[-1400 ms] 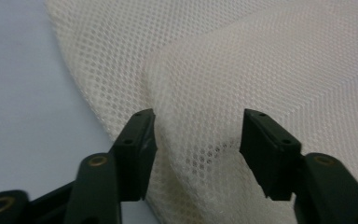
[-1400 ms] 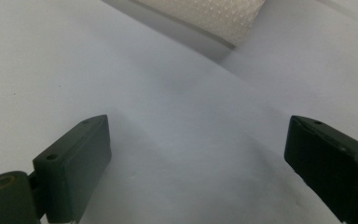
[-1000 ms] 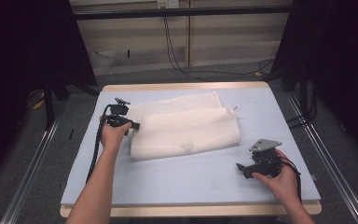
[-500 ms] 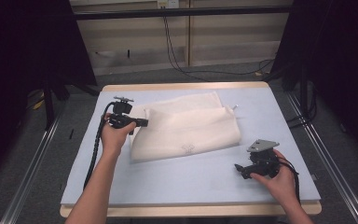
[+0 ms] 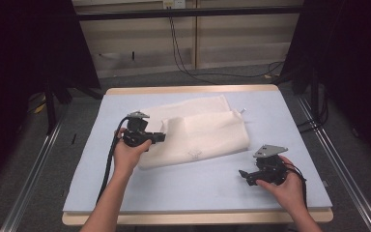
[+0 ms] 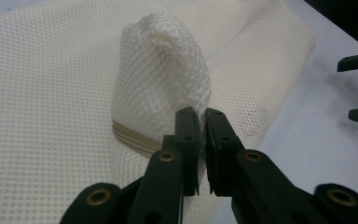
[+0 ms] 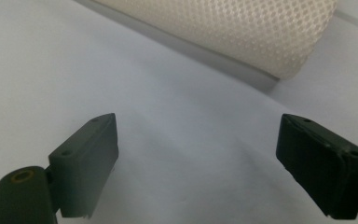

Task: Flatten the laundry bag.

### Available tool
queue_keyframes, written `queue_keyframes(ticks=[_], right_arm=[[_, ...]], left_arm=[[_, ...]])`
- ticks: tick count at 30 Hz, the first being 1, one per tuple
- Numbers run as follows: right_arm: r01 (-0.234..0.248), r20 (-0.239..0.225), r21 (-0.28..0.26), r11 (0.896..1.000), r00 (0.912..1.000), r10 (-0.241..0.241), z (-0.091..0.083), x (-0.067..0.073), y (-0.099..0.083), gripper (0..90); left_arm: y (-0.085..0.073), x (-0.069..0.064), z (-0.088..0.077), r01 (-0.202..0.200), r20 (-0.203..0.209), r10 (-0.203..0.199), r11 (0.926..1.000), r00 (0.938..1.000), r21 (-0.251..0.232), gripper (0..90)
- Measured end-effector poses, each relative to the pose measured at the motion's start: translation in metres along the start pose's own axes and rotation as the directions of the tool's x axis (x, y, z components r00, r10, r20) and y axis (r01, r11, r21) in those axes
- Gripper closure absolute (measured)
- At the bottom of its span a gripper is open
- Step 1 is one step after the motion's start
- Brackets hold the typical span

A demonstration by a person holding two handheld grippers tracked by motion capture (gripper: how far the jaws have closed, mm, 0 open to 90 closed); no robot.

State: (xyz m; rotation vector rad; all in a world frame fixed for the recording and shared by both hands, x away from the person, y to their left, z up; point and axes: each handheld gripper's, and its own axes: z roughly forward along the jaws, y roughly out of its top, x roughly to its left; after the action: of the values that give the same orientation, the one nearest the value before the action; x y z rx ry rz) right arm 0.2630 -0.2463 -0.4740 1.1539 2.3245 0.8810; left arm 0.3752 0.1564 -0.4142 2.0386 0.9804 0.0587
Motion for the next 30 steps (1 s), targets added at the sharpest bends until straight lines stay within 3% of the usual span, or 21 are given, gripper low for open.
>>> queue_keyframes(ticks=[5,9,15,21,30], right_arm=[[-0.021,-0.015,-0.025,0.999,0.9997,0.021,-0.002,0.002,0.004,14.3],[-0.049,-0.029,-0.021,0.999,0.9984,0.048,-0.002,0.003,0.007,18.1],[-0.083,-0.039,-0.021,0.996,0.9959,0.082,-0.001,0.006,0.017,23.7],[-0.146,-0.051,-0.042,0.988,0.9883,0.144,0.004,0.013,0.033,31.4],[-0.149,-0.085,-0.066,0.987,0.9860,0.144,0.022,0.032,0.064,33.7]], left_arm=[[-0.008,-0.012,-0.002,-0.036,0.022,0.037,0.9991,0.9991,-0.021,85.1],[-0.011,-0.023,-0.001,-0.088,0.017,0.088,0.9961,0.9959,0.000,85.1],[-0.023,-0.032,0.010,-0.102,0.069,0.101,0.9948,0.9925,0.011,85.1],[-0.034,-0.040,0.019,-0.118,0.083,0.115,0.9923,0.9900,0.038,85.1],[-0.041,-0.050,0.022,-0.151,0.114,0.143,0.9864,0.9832,0.066,85.2]])
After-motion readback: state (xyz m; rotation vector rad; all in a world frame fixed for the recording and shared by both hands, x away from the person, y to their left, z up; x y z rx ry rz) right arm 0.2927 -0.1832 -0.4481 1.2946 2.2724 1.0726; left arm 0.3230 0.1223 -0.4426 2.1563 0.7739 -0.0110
